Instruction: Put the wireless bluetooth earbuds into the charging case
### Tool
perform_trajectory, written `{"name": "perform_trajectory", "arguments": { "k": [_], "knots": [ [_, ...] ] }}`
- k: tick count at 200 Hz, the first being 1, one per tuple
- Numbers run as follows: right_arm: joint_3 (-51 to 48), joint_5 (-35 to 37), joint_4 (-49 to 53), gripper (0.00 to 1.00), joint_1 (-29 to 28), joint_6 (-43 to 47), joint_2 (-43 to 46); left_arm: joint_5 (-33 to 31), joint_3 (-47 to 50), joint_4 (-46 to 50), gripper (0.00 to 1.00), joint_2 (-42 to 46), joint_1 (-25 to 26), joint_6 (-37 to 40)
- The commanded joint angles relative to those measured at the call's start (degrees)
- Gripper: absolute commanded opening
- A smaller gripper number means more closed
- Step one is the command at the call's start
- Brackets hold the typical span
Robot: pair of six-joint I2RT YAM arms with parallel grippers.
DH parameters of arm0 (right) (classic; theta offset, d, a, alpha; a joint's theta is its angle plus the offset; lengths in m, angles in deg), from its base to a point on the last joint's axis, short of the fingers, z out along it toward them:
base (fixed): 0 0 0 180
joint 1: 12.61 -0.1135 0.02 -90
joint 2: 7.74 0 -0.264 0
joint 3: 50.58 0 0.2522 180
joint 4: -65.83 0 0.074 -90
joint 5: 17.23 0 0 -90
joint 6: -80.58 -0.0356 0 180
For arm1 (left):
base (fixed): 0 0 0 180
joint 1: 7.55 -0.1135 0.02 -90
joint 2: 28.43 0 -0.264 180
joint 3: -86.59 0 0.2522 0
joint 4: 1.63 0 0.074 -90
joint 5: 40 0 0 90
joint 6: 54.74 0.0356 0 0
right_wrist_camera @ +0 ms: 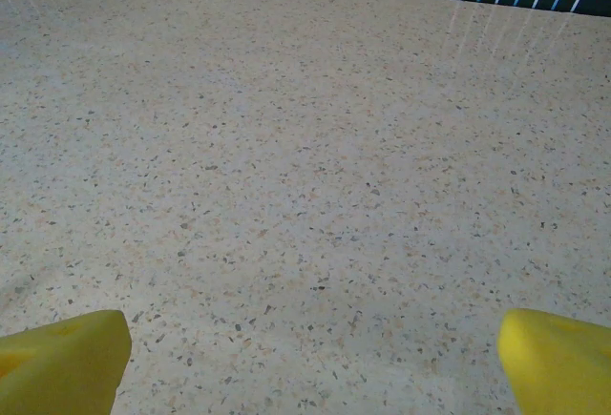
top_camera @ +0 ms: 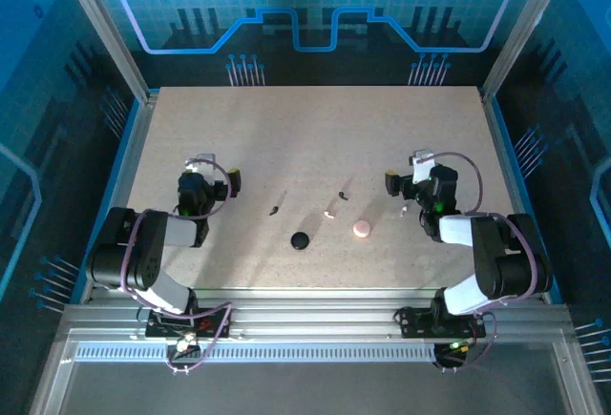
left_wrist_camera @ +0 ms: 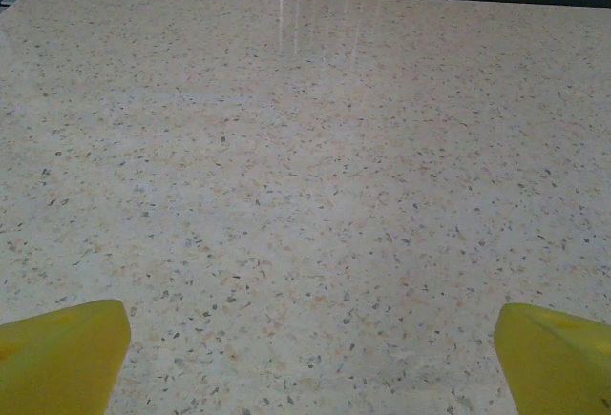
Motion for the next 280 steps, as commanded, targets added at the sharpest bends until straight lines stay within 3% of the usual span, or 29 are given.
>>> {"name": "perform_trajectory", "arguments": {
  "k": [1,208,227,253,280],
  "knots": [
    [0.9,-0.2,0.3,1.00,0.0,0.0,-0.2,1.7,-1.1,0.2,0.99,0.8,-0.7,0.5],
    [2.0,-1.1,2.9,1.00,0.6,-0.2,1.0,0.7,-1.2,0.5,0.99,1.2,-0.9,0.0],
    [3.7,-1.0,8.9,1.00,0.6,-0.6,4.6,1.5,-3.0,8.0,0.99,6.4,-0.7,0.5],
    [9.1,-4.0,25.7,1.00,0.6,-0.2,11.3,1.9,-7.9,23.0,0.96,15.1,1.0,0.6],
    [17.6,-1.8,47.5,1.00,0.1,-4.5,16.7,-0.7,-16.4,39.4,0.90,19.6,7.3,-0.7]
  ]
}}
